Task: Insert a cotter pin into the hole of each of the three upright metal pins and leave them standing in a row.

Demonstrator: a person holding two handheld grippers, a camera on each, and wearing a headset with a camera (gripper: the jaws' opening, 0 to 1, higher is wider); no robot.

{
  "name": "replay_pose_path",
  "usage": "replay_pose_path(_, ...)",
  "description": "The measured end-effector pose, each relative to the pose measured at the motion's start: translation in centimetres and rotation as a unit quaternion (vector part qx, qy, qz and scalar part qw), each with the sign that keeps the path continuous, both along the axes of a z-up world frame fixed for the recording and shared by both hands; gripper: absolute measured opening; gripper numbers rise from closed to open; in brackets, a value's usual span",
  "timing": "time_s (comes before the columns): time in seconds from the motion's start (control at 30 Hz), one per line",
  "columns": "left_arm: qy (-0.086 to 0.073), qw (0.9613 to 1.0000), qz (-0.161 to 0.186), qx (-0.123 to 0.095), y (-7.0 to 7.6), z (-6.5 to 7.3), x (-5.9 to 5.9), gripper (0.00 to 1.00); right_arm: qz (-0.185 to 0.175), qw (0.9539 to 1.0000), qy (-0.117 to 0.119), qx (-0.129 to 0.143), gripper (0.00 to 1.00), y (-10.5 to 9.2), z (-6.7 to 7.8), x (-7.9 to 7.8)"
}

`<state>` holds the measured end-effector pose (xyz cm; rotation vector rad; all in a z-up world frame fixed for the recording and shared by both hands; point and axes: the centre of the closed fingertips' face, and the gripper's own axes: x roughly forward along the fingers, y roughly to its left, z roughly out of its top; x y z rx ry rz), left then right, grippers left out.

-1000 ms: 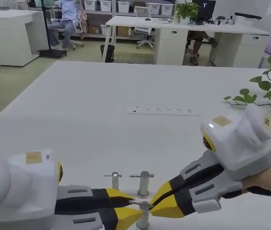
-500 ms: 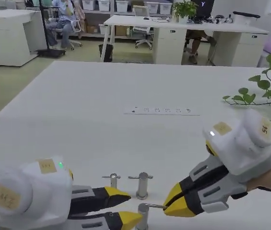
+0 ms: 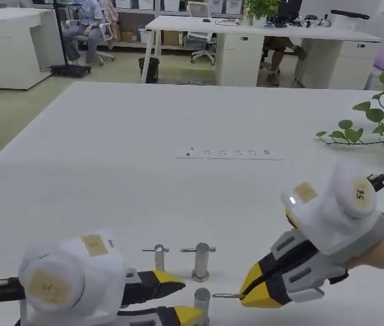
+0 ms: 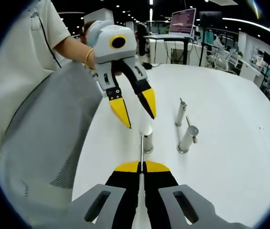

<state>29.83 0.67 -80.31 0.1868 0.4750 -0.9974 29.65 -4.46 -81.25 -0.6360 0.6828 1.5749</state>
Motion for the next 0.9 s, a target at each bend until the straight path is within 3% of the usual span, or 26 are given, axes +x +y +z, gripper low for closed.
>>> replay_pose_path(0.23,0.000,0.9999,-0.006,0.008,-0.7,-0.7,0.2,0.22,0.006,0.9999,0.000,-0.012,0.03,-0.1,-0.9,0.3)
replay_pose_path(0.9,0.007,0.9997,-0.012,0.020,-1.3,-1.8,0.6,0.12,0.016,0.9998,-0.001,-0.009,0.03,0.3,-0.8,0.4)
